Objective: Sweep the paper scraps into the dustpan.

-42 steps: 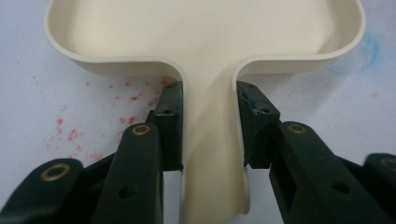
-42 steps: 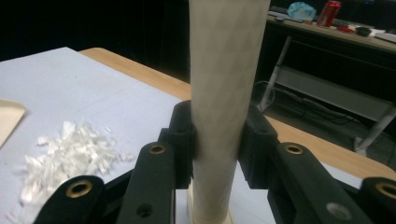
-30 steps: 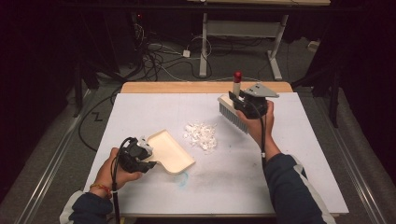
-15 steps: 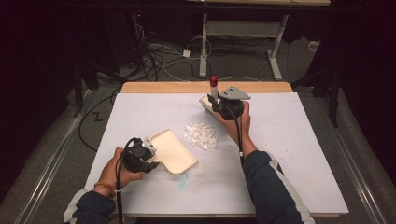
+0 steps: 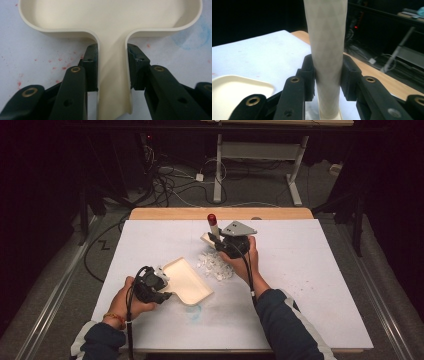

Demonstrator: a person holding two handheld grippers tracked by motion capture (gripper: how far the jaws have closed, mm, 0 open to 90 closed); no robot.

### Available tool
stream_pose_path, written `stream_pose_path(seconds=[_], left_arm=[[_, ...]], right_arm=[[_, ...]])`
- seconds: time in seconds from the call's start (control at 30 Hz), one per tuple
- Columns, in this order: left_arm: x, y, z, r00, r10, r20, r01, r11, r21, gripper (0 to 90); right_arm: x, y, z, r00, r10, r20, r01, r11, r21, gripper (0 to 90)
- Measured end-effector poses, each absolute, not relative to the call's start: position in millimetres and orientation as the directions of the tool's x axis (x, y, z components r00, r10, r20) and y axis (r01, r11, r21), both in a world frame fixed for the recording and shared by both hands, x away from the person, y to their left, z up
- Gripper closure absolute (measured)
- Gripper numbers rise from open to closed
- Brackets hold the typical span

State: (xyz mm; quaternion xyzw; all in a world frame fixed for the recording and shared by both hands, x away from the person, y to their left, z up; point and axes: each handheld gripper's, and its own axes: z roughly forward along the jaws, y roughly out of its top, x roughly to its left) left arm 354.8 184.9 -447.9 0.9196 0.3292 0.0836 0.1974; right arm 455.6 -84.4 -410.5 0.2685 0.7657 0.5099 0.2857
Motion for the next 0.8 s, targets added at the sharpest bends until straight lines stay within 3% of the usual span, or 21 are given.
stream_pose_path(seconds=[0.3, 0.8], left_arm=[[356.7, 178.3, -449.2, 0.766, 0.642, 0.025, 0.576, -0.704, 0.416, 63.5], [358.1, 167.1, -450.9, 0.768, 0.640, 0.028, 0.576, -0.708, 0.409, 63.4]], right_arm=[[426.3, -60.9, -407.2, -0.789, 0.592, -0.163, 0.081, 0.363, 0.928, 70.0], [404.6, -41.4, -402.4, -0.826, 0.526, -0.205, 0.017, 0.387, 0.922, 70.6]])
